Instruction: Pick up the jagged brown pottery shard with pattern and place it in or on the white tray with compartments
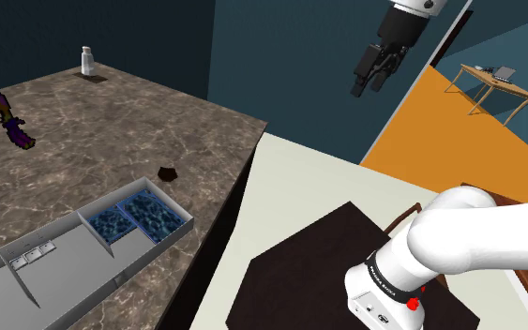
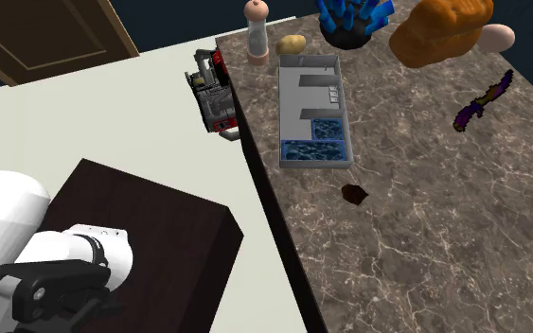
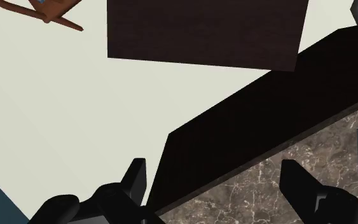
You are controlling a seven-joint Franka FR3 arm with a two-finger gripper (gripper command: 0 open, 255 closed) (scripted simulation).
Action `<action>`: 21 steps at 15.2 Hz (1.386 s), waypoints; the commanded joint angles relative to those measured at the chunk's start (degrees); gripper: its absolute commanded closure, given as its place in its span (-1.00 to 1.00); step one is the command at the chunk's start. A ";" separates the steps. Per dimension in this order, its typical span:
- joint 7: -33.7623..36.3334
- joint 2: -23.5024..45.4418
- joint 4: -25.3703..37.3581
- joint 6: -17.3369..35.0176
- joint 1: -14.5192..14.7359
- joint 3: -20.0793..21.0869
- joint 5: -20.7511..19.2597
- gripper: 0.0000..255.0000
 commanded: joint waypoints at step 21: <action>21.18 28.90 1.03 26.58 2.97 18.03 4.25 -1.00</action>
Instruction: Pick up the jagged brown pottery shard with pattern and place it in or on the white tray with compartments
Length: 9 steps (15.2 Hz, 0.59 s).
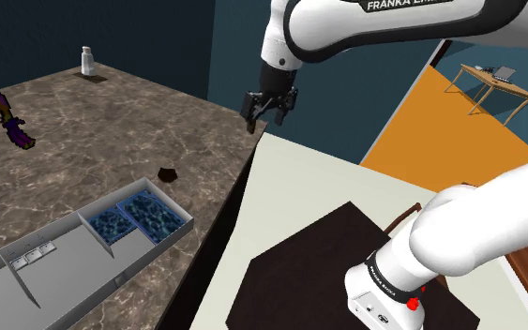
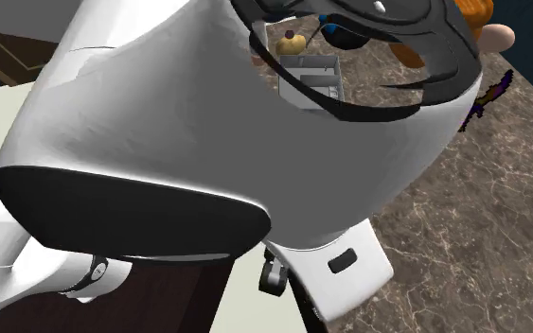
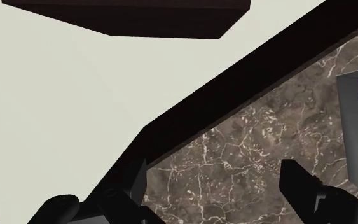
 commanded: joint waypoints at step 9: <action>13.23 21.80 10.98 8.65 1.52 6.28 -7.67 -1.00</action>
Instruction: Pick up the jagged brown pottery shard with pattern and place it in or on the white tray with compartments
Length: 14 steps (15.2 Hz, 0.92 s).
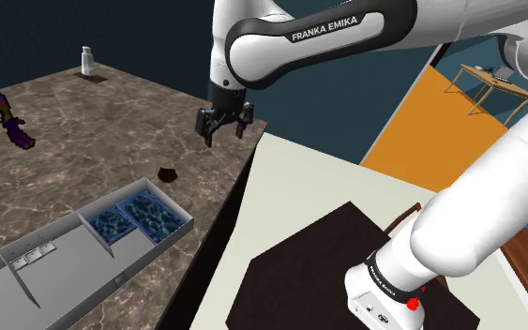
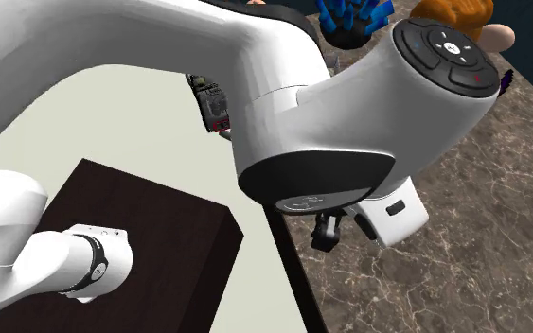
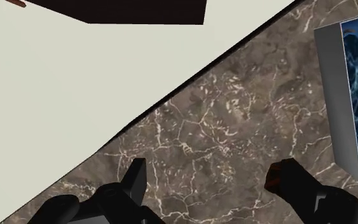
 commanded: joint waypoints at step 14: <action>15.11 34.17 28.67 1.06 10.79 -1.51 -14.03 -1.00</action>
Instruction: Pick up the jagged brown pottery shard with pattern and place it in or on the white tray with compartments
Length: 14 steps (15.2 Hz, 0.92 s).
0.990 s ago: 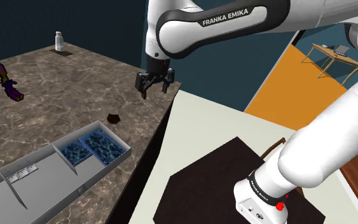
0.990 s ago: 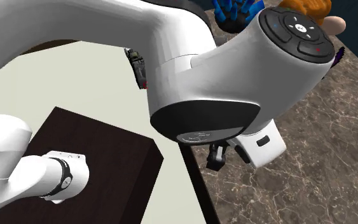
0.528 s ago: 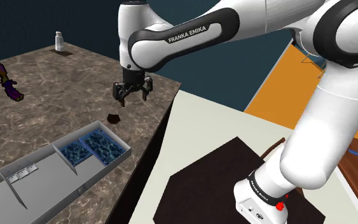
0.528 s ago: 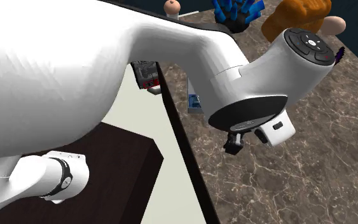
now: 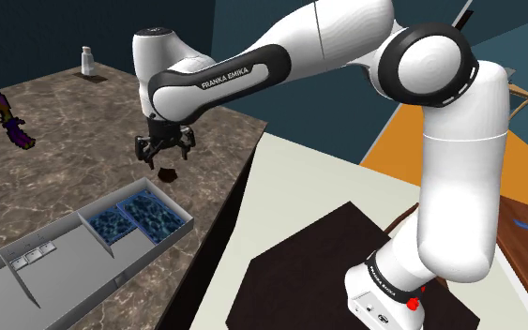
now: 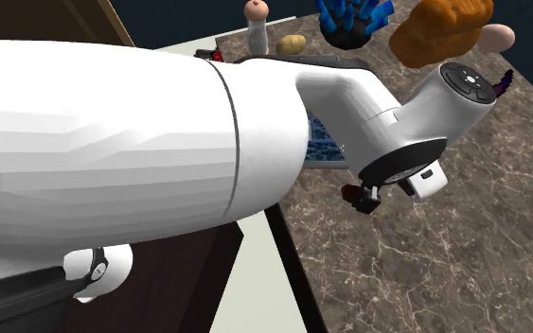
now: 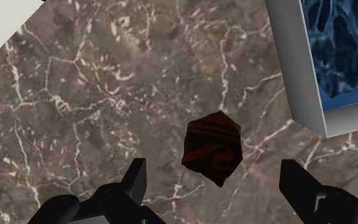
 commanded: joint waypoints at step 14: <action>1.26 4.53 0.22 4.05 1.04 -1.24 -1.80 -1.00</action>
